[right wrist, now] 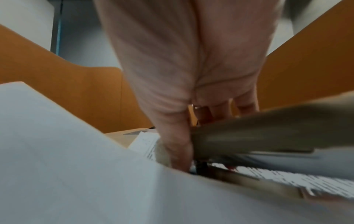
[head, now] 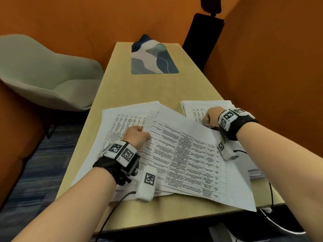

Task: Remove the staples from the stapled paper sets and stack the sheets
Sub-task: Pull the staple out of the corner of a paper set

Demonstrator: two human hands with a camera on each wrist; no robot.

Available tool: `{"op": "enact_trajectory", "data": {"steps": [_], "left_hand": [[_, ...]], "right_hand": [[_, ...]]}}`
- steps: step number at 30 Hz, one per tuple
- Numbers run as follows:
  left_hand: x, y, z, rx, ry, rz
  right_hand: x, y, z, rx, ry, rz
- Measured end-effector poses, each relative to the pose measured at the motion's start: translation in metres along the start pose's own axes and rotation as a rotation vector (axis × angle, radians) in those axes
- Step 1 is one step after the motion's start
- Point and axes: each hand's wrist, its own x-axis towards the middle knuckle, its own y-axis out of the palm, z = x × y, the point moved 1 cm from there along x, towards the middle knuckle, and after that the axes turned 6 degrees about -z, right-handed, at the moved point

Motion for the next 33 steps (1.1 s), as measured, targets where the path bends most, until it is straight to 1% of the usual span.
{"op": "enact_trajectory", "data": {"steps": [2, 4, 6, 8, 9, 10, 13, 15, 20, 23, 27, 30, 33], "left_hand": [[-0.002, 0.001, -0.002, -0.014, -0.023, 0.019], [-0.002, 0.003, -0.002, -0.051, -0.050, 0.011], [-0.003, 0.004, -0.003, -0.104, -0.063, 0.006], [-0.003, 0.006, -0.002, -0.148, -0.074, 0.005], [-0.005, 0.006, -0.003, -0.171, -0.079, 0.002], [-0.006, 0.006, -0.003, -0.196, -0.088, -0.004], [-0.005, 0.006, -0.002, -0.246, -0.085, -0.018], [-0.007, 0.004, 0.000, -0.295, -0.089, -0.022], [-0.016, 0.003, 0.006, -0.429, -0.116, 0.006], [-0.022, 0.003, 0.009, -0.470, -0.142, -0.004], [-0.025, 0.003, 0.015, -0.478, -0.153, 0.057], [-0.027, 0.003, 0.016, -0.519, -0.156, 0.069], [-0.032, 0.004, 0.015, -0.558, -0.173, 0.073]], "right_hand": [[-0.008, -0.004, 0.004, -0.017, 0.008, -0.043], [-0.012, -0.013, 0.009, 0.018, -0.016, -0.153], [-0.018, -0.025, 0.019, 0.109, -0.071, -0.320], [-0.028, -0.033, 0.034, 0.284, -0.124, -0.422], [-0.034, -0.034, 0.044, 0.346, -0.186, -0.427], [-0.041, -0.032, 0.054, 0.364, -0.256, -0.394], [-0.059, -0.013, 0.080, 0.287, -0.374, -0.235], [-0.066, -0.001, 0.090, 0.239, -0.417, -0.208], [-0.076, 0.008, 0.099, 0.200, -0.432, -0.268], [-0.077, 0.012, 0.103, 0.232, -0.434, -0.241], [-0.078, 0.017, 0.107, 0.311, -0.429, -0.223], [-0.080, 0.017, 0.107, 0.395, -0.434, -0.208], [-0.083, 0.015, 0.106, 0.428, -0.442, -0.195]]}}
